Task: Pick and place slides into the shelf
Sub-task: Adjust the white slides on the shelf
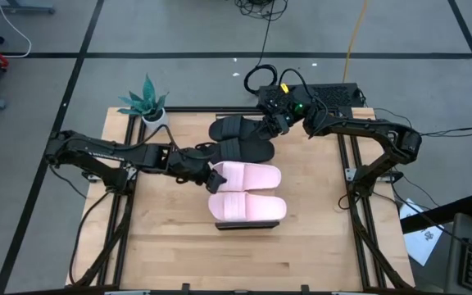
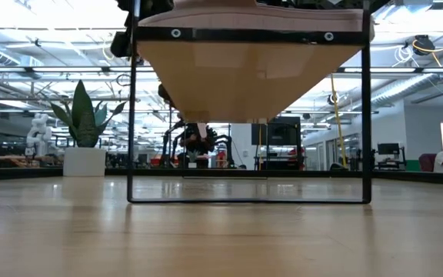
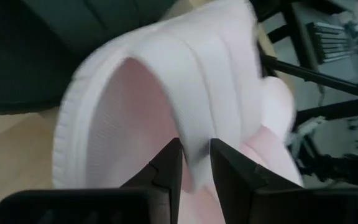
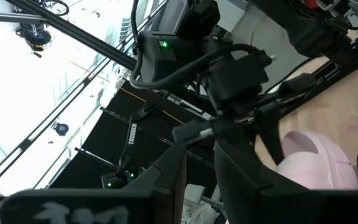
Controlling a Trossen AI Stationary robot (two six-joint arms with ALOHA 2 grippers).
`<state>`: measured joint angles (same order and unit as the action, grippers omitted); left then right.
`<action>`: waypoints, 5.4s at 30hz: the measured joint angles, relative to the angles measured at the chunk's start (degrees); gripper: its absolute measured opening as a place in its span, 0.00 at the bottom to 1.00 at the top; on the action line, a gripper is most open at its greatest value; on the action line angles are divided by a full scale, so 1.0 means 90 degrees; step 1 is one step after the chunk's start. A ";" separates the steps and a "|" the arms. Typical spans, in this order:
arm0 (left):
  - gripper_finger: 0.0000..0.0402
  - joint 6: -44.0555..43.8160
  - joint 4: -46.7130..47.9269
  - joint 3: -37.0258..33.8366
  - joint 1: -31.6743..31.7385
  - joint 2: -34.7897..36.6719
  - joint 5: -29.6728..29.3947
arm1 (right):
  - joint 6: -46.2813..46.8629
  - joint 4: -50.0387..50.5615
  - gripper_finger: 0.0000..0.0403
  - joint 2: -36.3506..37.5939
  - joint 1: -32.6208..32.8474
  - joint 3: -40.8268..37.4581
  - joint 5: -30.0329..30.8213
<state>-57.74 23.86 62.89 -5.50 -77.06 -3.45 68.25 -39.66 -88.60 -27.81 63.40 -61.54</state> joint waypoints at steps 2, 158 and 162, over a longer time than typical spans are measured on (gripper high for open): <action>0.20 -0.0049 -0.0063 0.0000 -0.0002 0.0020 0.0106 | -0.0002 0.0000 0.18 0.0000 -0.0012 0.0000 0.0005; 0.12 -0.2778 -0.1964 -0.0996 0.0690 -0.0029 0.2657 | 0.0347 -0.0238 0.18 -0.0005 -0.0250 -0.0002 0.0333; 0.23 -0.2758 -0.1953 -0.0996 0.0687 -0.0029 0.2541 | 0.0347 -0.0240 0.18 -0.0005 -0.0248 -0.0002 0.0333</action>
<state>-82.56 6.28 53.93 0.69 -77.32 19.42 71.37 -41.82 -88.64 -30.04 63.37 -58.54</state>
